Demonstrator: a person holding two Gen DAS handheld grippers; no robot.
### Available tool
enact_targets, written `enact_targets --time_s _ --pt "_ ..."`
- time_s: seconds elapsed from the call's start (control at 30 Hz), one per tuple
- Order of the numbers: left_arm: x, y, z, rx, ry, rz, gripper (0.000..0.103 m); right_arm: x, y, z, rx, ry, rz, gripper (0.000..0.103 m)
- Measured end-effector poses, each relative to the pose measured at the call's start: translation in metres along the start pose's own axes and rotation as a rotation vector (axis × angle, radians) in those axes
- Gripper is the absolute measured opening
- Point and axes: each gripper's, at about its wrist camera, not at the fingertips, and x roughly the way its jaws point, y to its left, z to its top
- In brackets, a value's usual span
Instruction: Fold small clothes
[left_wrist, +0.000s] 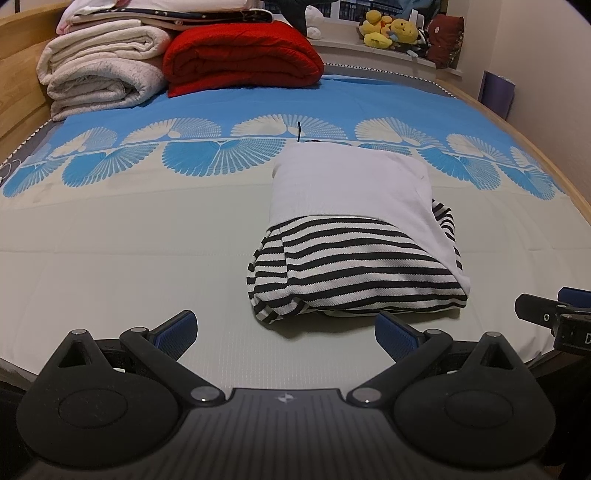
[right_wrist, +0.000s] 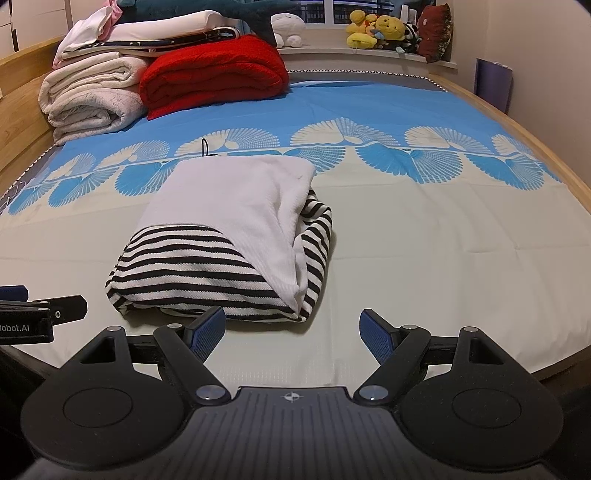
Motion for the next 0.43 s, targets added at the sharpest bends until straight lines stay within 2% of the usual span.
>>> enact_targets --time_s 0.43 --pt "-0.0012 -0.0022 -0.0013 0.014 -0.013 -0.007 0.102 -0.0001 0.0008 -0.0009 -0.001 0.000 0.001 0.081"
